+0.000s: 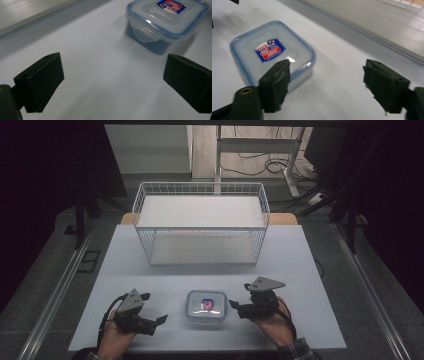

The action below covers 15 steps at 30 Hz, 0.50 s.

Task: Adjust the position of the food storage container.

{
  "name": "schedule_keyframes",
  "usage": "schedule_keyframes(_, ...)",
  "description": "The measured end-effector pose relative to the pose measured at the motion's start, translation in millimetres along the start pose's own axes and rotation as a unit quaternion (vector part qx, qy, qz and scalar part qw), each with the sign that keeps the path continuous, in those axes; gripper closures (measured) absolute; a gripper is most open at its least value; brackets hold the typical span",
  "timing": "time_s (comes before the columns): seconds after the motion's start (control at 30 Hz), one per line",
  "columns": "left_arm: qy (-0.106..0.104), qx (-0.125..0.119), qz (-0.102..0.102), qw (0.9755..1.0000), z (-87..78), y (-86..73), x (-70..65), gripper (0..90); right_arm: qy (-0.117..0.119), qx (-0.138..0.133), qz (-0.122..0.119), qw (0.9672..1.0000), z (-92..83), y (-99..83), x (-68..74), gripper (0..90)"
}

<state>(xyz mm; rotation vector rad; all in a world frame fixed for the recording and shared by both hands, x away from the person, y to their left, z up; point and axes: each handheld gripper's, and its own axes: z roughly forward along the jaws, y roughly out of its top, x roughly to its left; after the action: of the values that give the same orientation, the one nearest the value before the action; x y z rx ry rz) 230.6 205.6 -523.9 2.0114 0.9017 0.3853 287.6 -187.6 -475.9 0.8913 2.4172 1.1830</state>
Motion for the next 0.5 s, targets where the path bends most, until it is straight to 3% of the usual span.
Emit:
schedule_keyframes(0.27, 0.009, -0.004, 0.011, 0.9999, 1.7, -1.4, 0.3, 1.5, -0.007, -0.010, 0.017, 0.9998, -11.4, -15.1, -3.4, 3.7)
schedule_keyframes(0.5, 0.009, 0.004, 0.009, 0.9999, 3.8, -2.3, 1.3, 1.4, -0.004, -0.007, 0.022, 0.9997, -12.9, -28.0, -3.2, 1.0)
